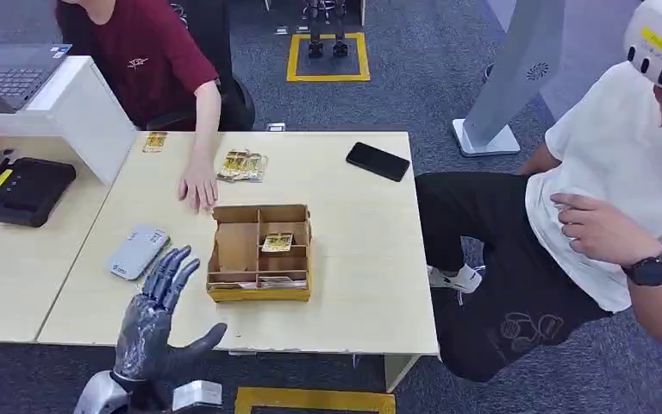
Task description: Pass the card to the sensor for recognition and then transmit it.
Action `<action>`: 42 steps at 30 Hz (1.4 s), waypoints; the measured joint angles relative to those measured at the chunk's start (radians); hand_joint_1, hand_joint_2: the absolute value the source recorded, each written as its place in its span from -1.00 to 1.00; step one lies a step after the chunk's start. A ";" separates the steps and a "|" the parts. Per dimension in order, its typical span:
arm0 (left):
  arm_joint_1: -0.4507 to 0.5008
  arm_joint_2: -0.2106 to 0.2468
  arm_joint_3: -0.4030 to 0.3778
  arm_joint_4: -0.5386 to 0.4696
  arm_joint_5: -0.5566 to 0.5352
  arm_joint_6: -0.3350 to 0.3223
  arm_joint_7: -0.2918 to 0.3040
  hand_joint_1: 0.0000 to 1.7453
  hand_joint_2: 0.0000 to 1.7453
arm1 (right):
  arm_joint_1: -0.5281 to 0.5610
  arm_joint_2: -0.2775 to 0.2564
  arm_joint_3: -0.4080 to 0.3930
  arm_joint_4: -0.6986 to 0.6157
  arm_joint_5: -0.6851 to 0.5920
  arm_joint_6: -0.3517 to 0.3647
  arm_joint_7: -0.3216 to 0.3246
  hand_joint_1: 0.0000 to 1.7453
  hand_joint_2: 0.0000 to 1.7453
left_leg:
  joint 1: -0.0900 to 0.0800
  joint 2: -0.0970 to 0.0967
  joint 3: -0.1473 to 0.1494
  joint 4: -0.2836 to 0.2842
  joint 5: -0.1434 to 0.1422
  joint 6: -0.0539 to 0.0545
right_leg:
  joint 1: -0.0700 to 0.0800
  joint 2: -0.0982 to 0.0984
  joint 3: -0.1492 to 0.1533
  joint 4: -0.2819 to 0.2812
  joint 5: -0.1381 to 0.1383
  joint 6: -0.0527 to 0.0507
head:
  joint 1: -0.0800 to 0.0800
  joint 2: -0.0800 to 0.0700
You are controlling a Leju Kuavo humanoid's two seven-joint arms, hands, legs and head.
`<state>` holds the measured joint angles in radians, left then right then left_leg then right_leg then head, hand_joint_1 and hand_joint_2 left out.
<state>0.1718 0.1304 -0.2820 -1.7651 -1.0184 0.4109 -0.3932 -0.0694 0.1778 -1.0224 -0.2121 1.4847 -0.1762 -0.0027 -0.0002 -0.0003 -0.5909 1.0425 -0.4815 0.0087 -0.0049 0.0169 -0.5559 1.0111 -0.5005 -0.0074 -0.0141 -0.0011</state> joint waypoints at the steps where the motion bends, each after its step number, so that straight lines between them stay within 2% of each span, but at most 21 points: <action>1: 0.002 0.005 -0.016 0.005 -0.051 0.014 0.023 -1.00 1.00 | 0.000 0.000 -0.001 0.000 0.000 0.002 0.000 -1.00 -1.00 | 0.000 0.000 0.000 0.000 0.000 0.000 | 0.000 0.000 0.000 0.000 0.000 0.000 | 0.000 0.000; 5: 0.007 0.023 -0.052 0.021 -0.100 0.030 0.056 -1.00 1.00 | 0.000 -0.001 -0.005 0.000 0.000 0.003 -0.001 -1.00 -1.00 | 0.000 0.000 0.000 0.000 0.000 0.000 | 0.000 0.000 0.000 0.000 0.000 0.000 | 0.000 0.000; 11: -0.003 0.079 -0.129 0.102 -0.275 0.035 0.202 -1.00 1.00 | 0.000 -0.006 -0.010 0.000 0.013 0.012 -0.008 -1.00 -1.00 | 0.000 0.000 0.001 0.000 0.000 0.000 | 0.000 0.000 0.000 0.000 0.000 0.000 | 0.000 0.000; 14: -0.016 0.111 -0.160 0.151 -0.303 0.035 0.226 -1.00 1.00 | 0.001 -0.010 -0.010 0.000 0.021 0.015 -0.007 -1.00 -1.00 | 0.000 0.000 0.000 0.000 0.000 0.000 | 0.000 0.000 0.000 0.000 0.000 0.000 | 0.000 0.000; 18: -0.067 0.132 -0.185 0.198 -0.325 0.015 0.228 -1.00 1.00 | -0.002 -0.012 -0.010 0.000 0.022 0.014 -0.002 -1.00 -1.00 | 0.000 0.000 0.000 0.000 0.000 0.000 | 0.000 -0.001 0.000 0.000 0.000 0.000 | 0.000 0.000; 23: -0.137 0.133 -0.201 0.246 -0.364 -0.010 0.250 -1.00 1.00 | -0.006 -0.012 -0.010 0.000 0.026 0.013 0.000 -1.00 -1.00 | 0.000 0.000 0.000 0.000 0.000 0.000 | 0.000 -0.001 0.001 0.000 0.001 0.000 | 0.000 0.000; 29: -0.193 0.128 -0.207 0.287 -0.385 -0.007 0.299 -1.00 1.00 | -0.006 -0.012 -0.010 0.000 0.032 0.014 -0.002 -1.00 -1.00 | 0.000 0.000 0.000 0.000 0.000 0.000 | 0.000 0.000 0.001 0.000 0.001 0.000 | 0.000 0.000; 42: -0.213 0.090 -0.207 0.317 -0.371 -0.012 0.310 -1.00 1.00 | -0.005 -0.013 -0.010 0.000 0.035 0.015 0.001 -1.00 -1.00 | 0.000 0.000 0.000 0.000 0.000 0.000 | 0.000 0.000 0.000 0.000 0.001 0.000 | 0.000 0.000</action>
<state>-0.0416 0.2209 -0.4887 -1.4477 -1.3890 0.3990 -0.0828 -0.0748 0.1652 -1.0323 -0.2121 1.5198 -0.1614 -0.0015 -0.0002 0.0000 -0.5905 1.0427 -0.4812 0.0087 -0.0049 0.0164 -0.5556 1.0112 -0.4998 -0.0072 -0.0137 -0.0008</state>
